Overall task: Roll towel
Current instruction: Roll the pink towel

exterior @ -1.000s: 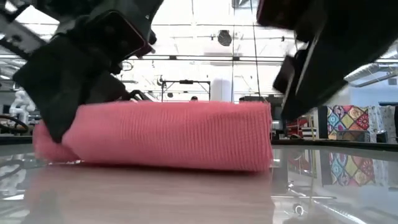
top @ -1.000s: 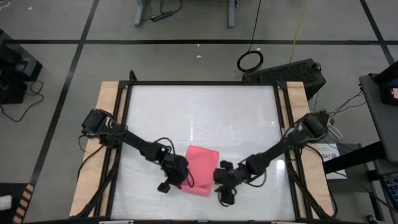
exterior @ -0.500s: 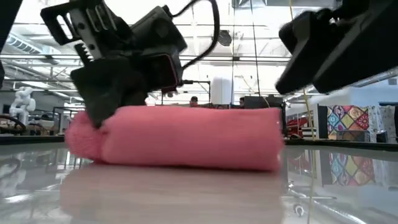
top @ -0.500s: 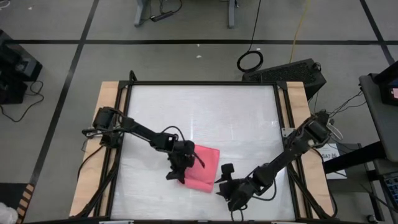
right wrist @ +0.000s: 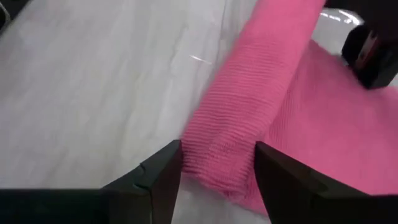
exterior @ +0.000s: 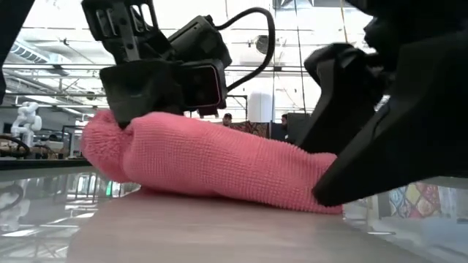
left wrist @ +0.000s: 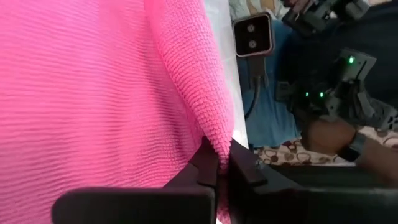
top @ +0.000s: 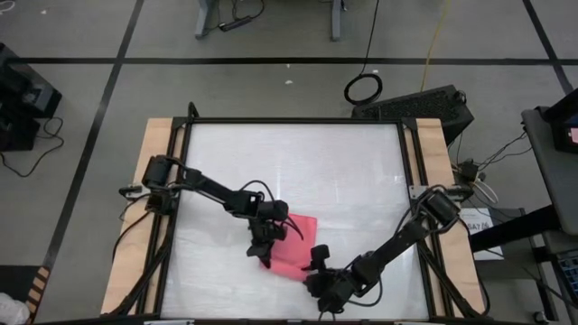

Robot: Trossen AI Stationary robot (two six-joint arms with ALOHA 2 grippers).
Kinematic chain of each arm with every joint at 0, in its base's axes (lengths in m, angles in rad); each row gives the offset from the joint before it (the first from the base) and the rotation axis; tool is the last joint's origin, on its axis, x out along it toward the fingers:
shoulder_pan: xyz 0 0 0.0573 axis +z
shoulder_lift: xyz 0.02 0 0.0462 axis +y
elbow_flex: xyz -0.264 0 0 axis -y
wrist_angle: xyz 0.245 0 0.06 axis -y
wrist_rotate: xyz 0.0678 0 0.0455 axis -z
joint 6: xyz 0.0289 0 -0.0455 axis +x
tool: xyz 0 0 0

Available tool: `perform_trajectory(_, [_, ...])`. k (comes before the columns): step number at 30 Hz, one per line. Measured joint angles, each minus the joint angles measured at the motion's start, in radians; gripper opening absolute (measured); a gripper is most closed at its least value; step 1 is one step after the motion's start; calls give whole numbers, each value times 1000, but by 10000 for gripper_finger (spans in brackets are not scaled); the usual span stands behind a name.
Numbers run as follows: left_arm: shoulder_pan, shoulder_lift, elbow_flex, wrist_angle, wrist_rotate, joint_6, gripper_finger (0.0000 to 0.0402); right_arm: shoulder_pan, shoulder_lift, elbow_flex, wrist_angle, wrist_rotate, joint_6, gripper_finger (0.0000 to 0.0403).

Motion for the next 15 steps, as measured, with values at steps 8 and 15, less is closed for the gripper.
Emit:
perform_trajectory(8, [12,1,0,-4,-26,-46,13,-2,26,2,-12,8,118,119])
perform_trajectory(15, [12,-71,-10,-44,-211,60,73,-40,14,2,-29,-119,295,14])
